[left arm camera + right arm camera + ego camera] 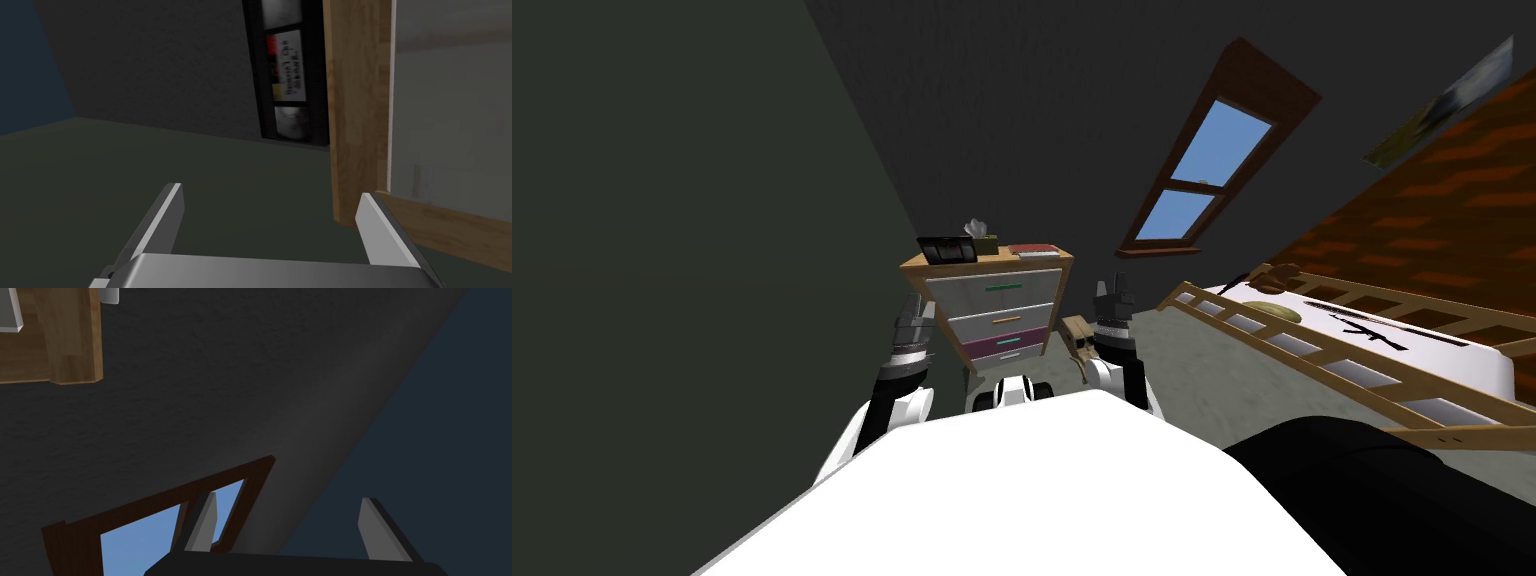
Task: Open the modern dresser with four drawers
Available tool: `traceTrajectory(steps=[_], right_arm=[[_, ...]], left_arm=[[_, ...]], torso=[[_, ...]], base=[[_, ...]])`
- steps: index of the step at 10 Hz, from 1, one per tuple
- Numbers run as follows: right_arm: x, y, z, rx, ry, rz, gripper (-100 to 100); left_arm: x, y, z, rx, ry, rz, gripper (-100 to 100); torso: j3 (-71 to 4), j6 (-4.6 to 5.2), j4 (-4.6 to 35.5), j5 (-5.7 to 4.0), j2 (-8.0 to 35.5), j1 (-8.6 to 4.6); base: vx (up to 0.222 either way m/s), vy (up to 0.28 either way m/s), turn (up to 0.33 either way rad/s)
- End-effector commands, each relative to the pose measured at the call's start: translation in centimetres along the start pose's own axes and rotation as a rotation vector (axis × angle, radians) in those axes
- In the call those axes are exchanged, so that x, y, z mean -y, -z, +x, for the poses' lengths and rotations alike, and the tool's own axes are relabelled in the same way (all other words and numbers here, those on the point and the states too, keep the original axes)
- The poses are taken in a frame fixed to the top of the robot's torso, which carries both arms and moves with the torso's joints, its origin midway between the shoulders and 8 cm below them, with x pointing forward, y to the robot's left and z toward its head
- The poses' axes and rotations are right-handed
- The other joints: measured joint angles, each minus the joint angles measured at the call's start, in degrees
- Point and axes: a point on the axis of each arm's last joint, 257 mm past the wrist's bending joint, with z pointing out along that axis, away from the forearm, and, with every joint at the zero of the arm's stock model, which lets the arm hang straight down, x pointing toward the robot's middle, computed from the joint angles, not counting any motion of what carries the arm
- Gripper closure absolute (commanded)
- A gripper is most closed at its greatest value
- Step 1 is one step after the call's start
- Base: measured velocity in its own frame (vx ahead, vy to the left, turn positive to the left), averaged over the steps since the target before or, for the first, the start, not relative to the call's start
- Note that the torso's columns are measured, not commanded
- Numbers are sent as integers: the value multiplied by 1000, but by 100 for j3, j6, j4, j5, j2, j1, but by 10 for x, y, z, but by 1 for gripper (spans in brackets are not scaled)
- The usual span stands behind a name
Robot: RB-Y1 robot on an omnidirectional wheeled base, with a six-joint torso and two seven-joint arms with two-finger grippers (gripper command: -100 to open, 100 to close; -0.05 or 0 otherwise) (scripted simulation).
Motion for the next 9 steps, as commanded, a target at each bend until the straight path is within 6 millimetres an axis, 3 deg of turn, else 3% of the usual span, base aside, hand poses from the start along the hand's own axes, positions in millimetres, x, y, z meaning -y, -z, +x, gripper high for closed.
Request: traceTrajectory(steps=[1,8,9], right_arm=[[0,0,0,0,0,0,0],[0,0,0,0,0,0,0],[0,0,0,0,0,0,0]], left_arm=[[-20,4,4,-13,-10,-25,-100],[-78,28,9,-49,-40,-112,-100],[-79,29,9,-49,-40,-113,-100]], torso=[[2,1,1,2,3,7],[0,0,0,1,1,2],[2,0,1,0,2,0]], base=[[22,-29,0],[32,-37,5],[17,-30,3]])
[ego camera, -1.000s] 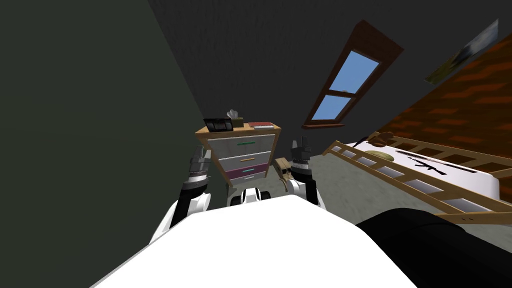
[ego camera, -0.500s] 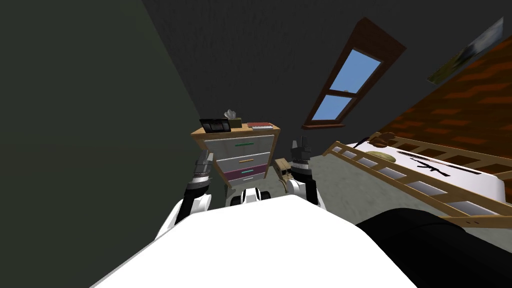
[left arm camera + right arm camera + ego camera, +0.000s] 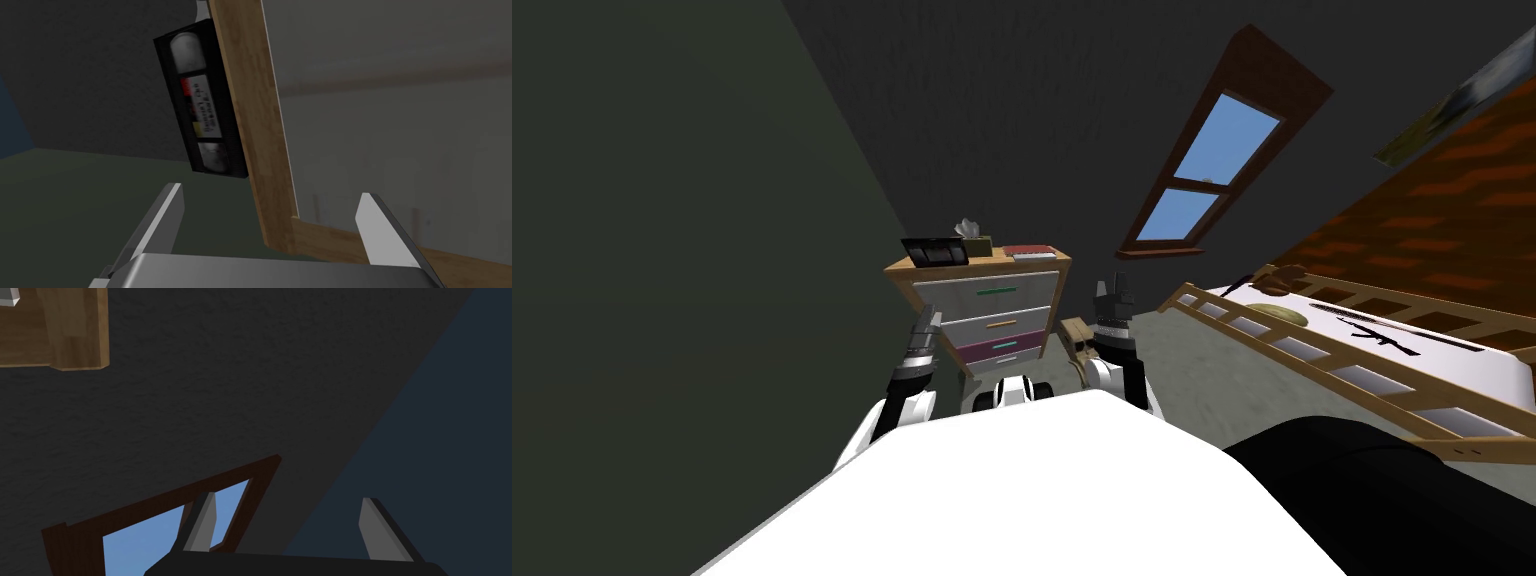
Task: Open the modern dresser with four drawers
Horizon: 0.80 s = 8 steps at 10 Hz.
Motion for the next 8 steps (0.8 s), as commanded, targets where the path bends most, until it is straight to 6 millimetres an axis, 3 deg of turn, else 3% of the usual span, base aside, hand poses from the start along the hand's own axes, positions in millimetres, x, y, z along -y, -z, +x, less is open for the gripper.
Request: traceTrajectory(steps=[1,5,8], right_arm=[[0,0,0,0,0,0,0],[0,0,0,0,0,0,0],[0,0,0,0,0,0,0]], left_arm=[[-21,8,4,-9,-8,-30,-100],[-58,23,8,-22,-20,-86,-100],[-73,31,10,-27,-23,-114,-100]], torso=[[1,0,0,0,2,3],[-3,0,-2,1,-6,3],[2,0,1,1,2,1]], base=[[23,-33,4],[37,-42,5],[23,-34,4]])
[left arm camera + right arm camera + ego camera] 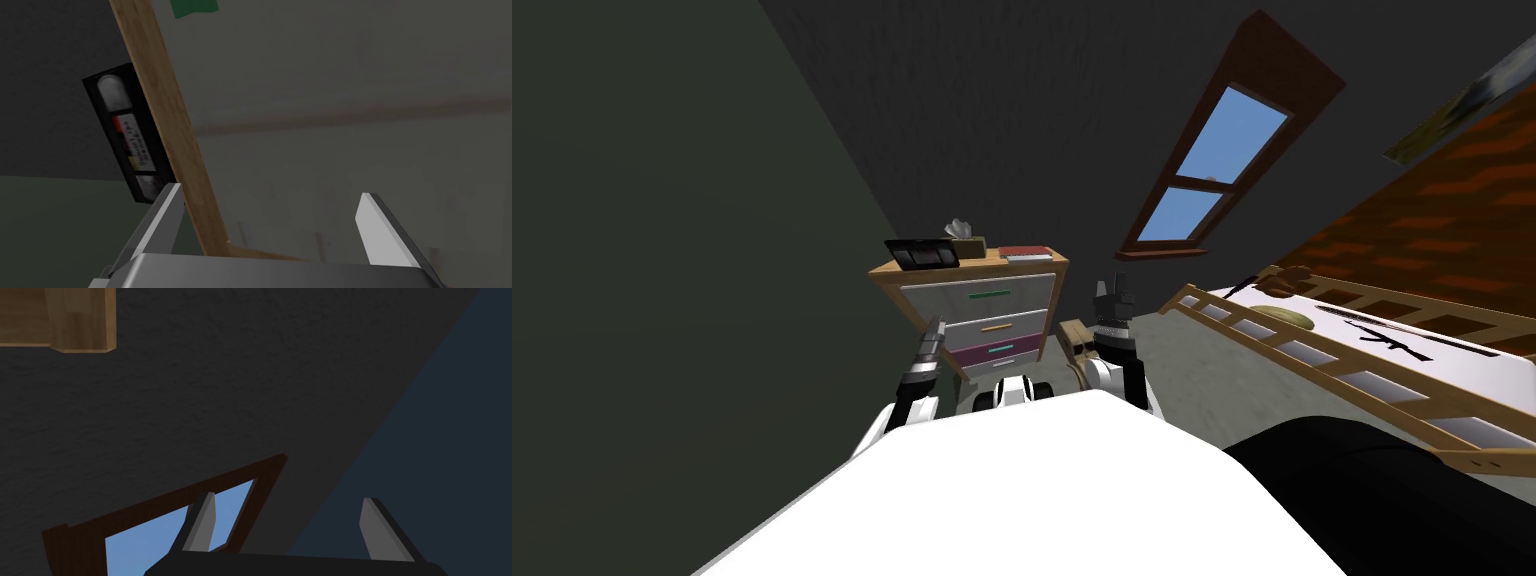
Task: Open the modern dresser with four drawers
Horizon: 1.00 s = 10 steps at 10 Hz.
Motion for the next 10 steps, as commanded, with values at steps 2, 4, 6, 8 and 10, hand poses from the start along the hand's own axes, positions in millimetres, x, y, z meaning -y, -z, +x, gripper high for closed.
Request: traceTrajectory(steps=[2,4,6,8,10], right_arm=[[0,0,0,0,0,0,0],[0,0,0,0,0,0,0],[0,0,0,0,0,0,0],[0,0,0,0,0,0,0],[0,0,0,0,0,0,0]], left_arm=[[-27,11,4,-7,-7,-39,-100],[-43,19,6,-11,-8,-68,-100],[-61,28,9,-16,-8,-103,-100],[-72,35,12,-19,-9,-125,-100],[-87,43,15,-22,-10,-148,-100]], torso=[[-4,0,-2,0,-6,0],[-5,-1,-2,-1,-7,1],[-2,-1,-1,1,-3,5],[-5,0,-2,-1,-8,-2],[-4,0,-2,-1,-7,-2]], base=[[33,-44,7],[30,-39,3],[25,-30,3],[36,-38,5],[40,-42,6]])
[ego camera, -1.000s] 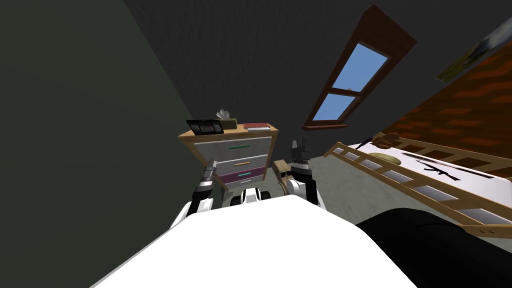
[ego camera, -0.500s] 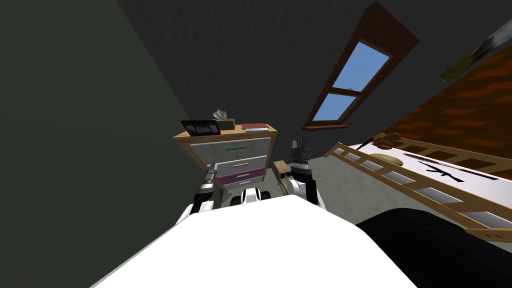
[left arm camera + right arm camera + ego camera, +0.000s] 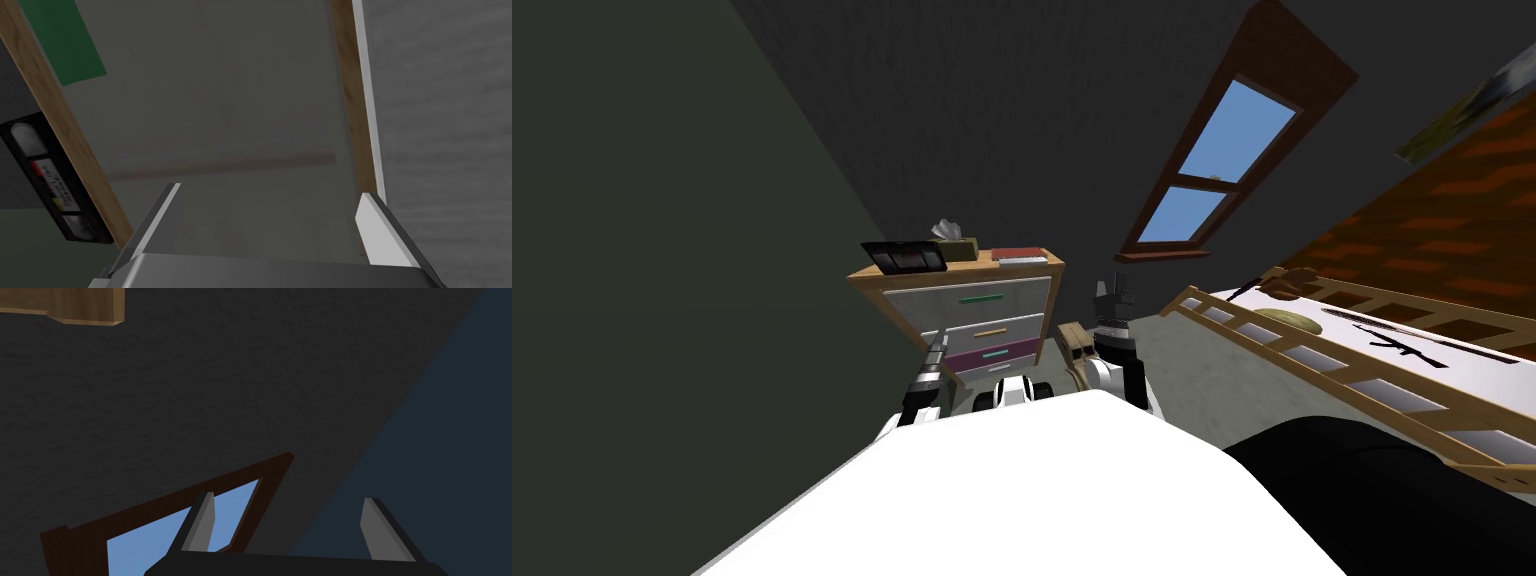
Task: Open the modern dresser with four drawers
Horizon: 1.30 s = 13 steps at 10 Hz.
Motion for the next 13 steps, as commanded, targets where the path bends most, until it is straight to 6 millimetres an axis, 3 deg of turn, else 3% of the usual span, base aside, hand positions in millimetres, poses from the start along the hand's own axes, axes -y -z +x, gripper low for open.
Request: traceTrajectory(steps=[1,7,13], right_arm=[[0,0,0,0,0,0,0],[0,0,0,0,0,0,0],[0,0,0,0,0,0,0]], left_arm=[[-19,9,4,-5,0,-35,-100],[-64,34,22,-11,16,-124,-100],[-89,54,47,-2,62,-187,-100]], torso=[[0,0,0,0,0,0],[-2,0,-1,-2,-2,-6],[2,0,1,0,3,4]], base=[[27,-37,3],[28,-40,4],[26,-30,3]])
